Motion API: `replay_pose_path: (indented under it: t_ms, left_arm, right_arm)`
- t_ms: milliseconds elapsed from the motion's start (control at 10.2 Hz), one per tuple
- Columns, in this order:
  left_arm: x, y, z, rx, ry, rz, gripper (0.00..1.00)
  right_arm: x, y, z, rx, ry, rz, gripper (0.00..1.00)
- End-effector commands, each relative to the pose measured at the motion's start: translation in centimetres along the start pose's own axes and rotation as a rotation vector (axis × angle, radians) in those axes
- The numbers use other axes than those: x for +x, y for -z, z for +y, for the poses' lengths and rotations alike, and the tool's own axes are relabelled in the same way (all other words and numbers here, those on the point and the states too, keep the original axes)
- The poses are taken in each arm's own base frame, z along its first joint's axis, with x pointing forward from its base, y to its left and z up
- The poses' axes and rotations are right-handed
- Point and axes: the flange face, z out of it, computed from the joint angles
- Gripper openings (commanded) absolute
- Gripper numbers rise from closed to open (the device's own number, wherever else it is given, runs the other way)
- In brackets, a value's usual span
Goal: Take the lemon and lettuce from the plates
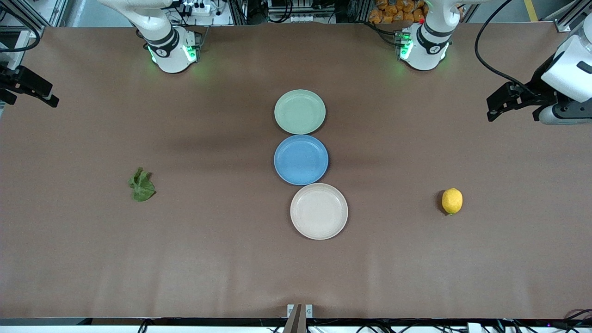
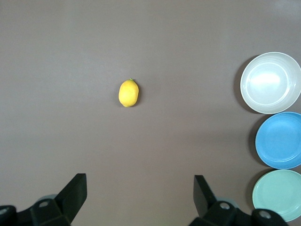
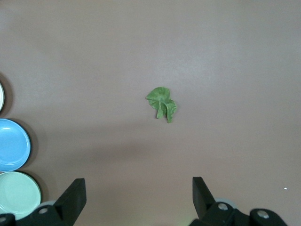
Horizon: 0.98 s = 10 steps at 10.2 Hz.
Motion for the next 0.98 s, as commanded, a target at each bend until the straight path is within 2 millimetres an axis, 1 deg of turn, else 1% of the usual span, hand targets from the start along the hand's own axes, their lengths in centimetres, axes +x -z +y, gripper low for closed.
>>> replay_pose_path:
  t_ms: [0, 886]
  left_arm:
    - [0.04, 0.53, -0.08, -0.023, -0.020, 0.009, 1.00]
    - [0.17, 0.36, -0.27, -0.012, -0.011, 0.008, 1.00]
  right_arm:
    - [-0.58, 0.72, 0.14, 0.023, 0.009, 0.000, 1.00]
    - [-0.34, 0.31, -0.18, 0.023, 0.013, -0.008, 1.00]
